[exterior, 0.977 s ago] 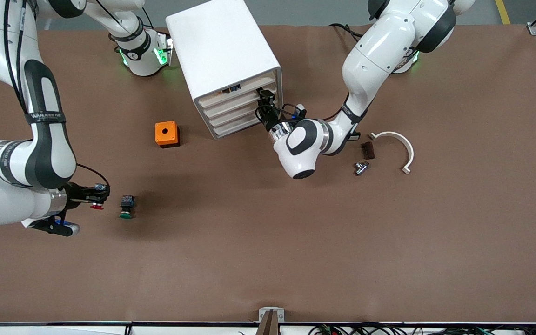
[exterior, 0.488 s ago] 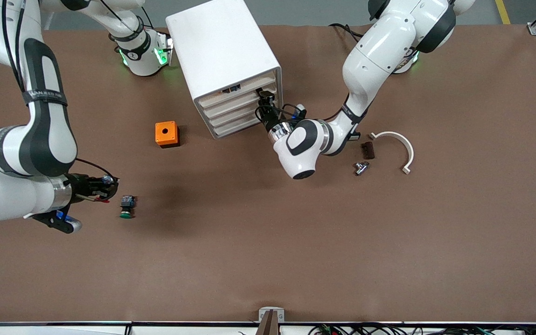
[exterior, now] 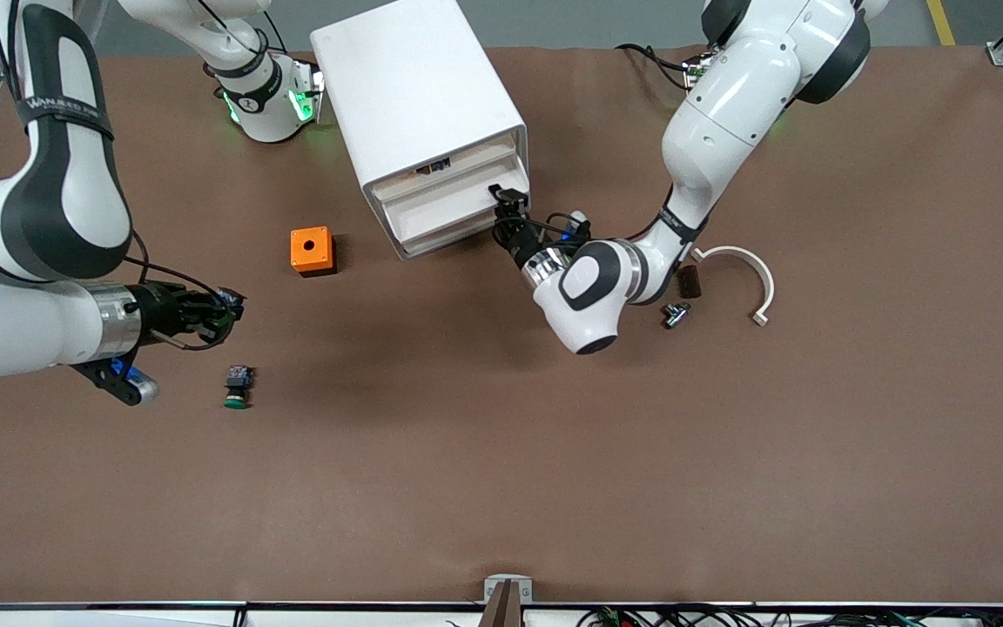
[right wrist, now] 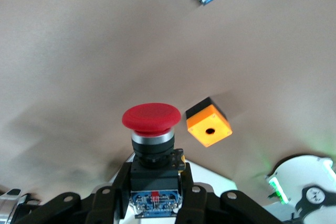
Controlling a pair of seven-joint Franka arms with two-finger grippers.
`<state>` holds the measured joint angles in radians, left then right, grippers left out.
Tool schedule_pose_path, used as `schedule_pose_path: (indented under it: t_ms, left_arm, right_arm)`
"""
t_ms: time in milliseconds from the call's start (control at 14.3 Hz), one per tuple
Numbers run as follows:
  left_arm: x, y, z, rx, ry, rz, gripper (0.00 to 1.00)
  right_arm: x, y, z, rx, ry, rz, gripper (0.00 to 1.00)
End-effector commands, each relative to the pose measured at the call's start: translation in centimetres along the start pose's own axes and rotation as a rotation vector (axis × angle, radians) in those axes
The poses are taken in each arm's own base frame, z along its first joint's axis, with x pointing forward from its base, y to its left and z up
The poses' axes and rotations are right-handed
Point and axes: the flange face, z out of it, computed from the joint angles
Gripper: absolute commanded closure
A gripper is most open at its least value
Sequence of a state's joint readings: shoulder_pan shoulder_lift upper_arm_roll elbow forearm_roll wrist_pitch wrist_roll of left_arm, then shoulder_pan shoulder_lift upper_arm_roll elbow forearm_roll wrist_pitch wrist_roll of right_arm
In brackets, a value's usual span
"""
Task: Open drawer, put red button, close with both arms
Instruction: 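Pull the drawer open with the left gripper while the right gripper lifts the button, then lower the red button into the open drawer and open the right gripper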
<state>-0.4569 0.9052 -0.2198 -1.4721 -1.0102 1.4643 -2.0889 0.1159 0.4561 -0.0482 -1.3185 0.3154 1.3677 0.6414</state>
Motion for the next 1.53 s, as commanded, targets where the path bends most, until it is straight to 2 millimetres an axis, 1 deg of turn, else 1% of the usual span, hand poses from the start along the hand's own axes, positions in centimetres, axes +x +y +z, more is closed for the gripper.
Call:
schedule_pose_path:
  t_ms: [0, 140, 349, 419, 558, 628, 698, 767, 837, 907, 977, 1047, 1186, 1256, 1326, 1395, 1465]
  left_arm:
    - [0.4, 0.0, -2.5, 0.003, -0.047, -0.015, 0.83]
    - [0.7, -0.1, -4.6, -0.012, -0.080, -0.008, 0.83]
    - [1.2, -0.2, -6.8, -0.027, -0.112, -0.005, 0.82]
    - [1.3, -0.2, -7.2, -0.029, -0.117, -0.006, 0.81]
    - [1.4, -0.2, -7.3, -0.030, -0.119, -0.006, 0.78]
    - [1.5, -0.2, -7.5, -0.032, -0.120, -0.003, 0.70]
    - [1.6, -0.1, -7.6, -0.032, -0.122, -0.003, 0.68]
    - [1.5, 0.0, -7.5, -0.032, -0.121, 0.000, 0.62]
    - [1.6, 0.0, -7.6, -0.032, -0.123, 0.003, 0.57]
    - [1.5, -0.2, -7.7, -0.035, -0.123, 0.008, 0.33]
    - [1.2, -0.5, -7.9, -0.041, -0.124, 0.022, 0.00]
    - [0.7, -1.1, -8.7, -0.055, -0.131, 0.071, 0.00]
    - [0.1, -2.6, -11.2, -0.097, -0.148, 0.198, 0.00]
    - [-0.7, -4.0, -12.5, -0.130, -0.145, 0.274, 0.00]
    - [-1.0, -4.7, -13.2, -0.161, -0.121, 0.354, 0.00]
    - [-0.9, -5.1, -13.8, -0.190, -0.082, 0.426, 0.00]
    - [-0.9, -6.0, -14.8, -0.220, -0.038, 0.524, 0.00]
  right_arm:
    - [-2.7, -1.0, -0.7, 0.023, -0.030, 0.075, 1.00]
    - [-4.8, -2.7, -0.8, 0.019, -0.016, 0.091, 1.00]
    - [-8.7, -6.0, 0.0, -0.032, 0.047, 0.086, 1.00]
    - [-10.3, -7.2, 0.4, -0.069, 0.100, 0.098, 1.00]
    - [-13.2, -9.5, 0.8, -0.068, 0.165, 0.137, 1.00]
    - [-14.7, -10.4, 0.7, -0.050, 0.185, 0.162, 1.00]
    - [-15.9, -11.3, 0.8, -0.038, 0.205, 0.176, 1.00]
    - [-17.8, -12.4, 1.0, -0.031, 0.234, 0.197, 1.00]
    - [-19.2, -13.4, 1.4, -0.025, 0.268, 0.226, 1.00]
    - [-21.1, -14.5, 1.8, -0.013, 0.310, 0.253, 1.00]
    - [-22.5, -15.5, 2.5, -0.001, 0.336, 0.282, 1.00]
    - [-24.1, -16.7, 3.5, 0.015, 0.348, 0.310, 1.00]
    - [-26.0, -18.1, 5.7, 0.031, 0.357, 0.354, 1.00]
    - [-27.0, -18.8, 7.1, 0.035, 0.365, 0.373, 1.00]
    - [-27.9, -19.4, 8.4, 0.036, 0.381, 0.391, 1.00]
    - [-28.9, -20.0, 10.1, 0.029, 0.405, 0.402, 1.00]
    - [-29.6, -20.3, 12.2, 0.027, 0.432, 0.412, 1.00]
